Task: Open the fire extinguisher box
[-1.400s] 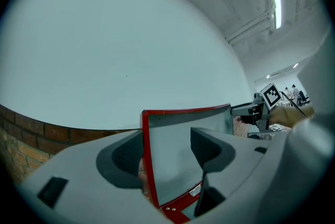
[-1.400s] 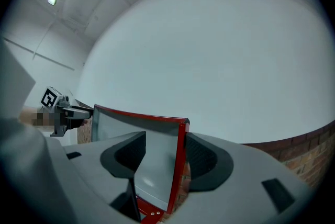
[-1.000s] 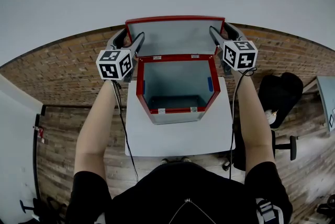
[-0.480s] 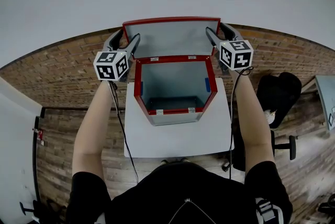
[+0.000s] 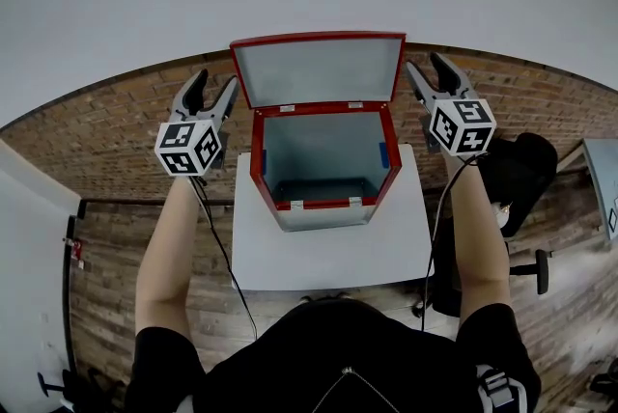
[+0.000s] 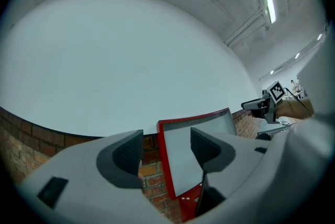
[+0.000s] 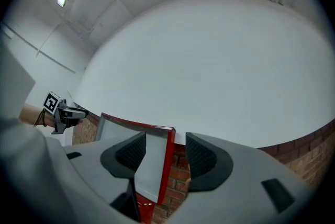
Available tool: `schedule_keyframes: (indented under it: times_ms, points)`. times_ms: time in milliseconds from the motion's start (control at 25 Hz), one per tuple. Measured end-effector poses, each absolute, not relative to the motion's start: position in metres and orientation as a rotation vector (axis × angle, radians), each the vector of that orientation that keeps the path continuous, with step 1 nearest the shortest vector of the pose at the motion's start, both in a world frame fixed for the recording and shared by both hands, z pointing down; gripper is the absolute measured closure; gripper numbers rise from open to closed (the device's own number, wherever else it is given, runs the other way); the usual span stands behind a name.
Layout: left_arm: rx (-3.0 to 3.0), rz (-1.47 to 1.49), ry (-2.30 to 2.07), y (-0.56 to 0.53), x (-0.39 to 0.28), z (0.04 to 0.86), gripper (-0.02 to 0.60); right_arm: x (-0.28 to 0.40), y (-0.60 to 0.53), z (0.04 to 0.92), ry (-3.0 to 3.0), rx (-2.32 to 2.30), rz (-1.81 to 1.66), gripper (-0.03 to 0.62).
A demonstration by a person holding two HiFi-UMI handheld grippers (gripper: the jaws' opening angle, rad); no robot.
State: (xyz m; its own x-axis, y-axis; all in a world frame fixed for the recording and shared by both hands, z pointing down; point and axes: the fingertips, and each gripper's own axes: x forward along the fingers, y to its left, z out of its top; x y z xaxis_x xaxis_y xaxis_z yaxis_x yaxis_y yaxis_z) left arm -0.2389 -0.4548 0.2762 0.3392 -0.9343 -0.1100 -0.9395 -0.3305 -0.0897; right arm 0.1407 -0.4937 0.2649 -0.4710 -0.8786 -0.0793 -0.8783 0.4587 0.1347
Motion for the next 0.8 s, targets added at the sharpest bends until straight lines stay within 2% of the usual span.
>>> schedule_keyframes:
  times_ms: [80, 240, 360, 800]
  points:
    - [-2.462, 0.093, 1.697, -0.433, -0.229, 0.276, 0.253, 0.134, -0.47, 0.263, -2.72, 1.593, -0.274, 0.358]
    - [-2.521, 0.137, 1.588, -0.389, -0.192, 0.286, 0.288, 0.113, -0.419, 0.27, -2.796, 1.53, -0.31, 0.474]
    - [-2.583, 0.146, 1.498, -0.361, -0.16, 0.298, 0.345, 0.096, -0.391, 0.283, -2.822, 1.479, -0.313, 0.533]
    - [-2.756, 0.097, 1.421, -0.29, -0.117, 0.374, 0.481, 0.064, -0.315, 0.362, -2.869, 1.336, -0.102, 0.569]
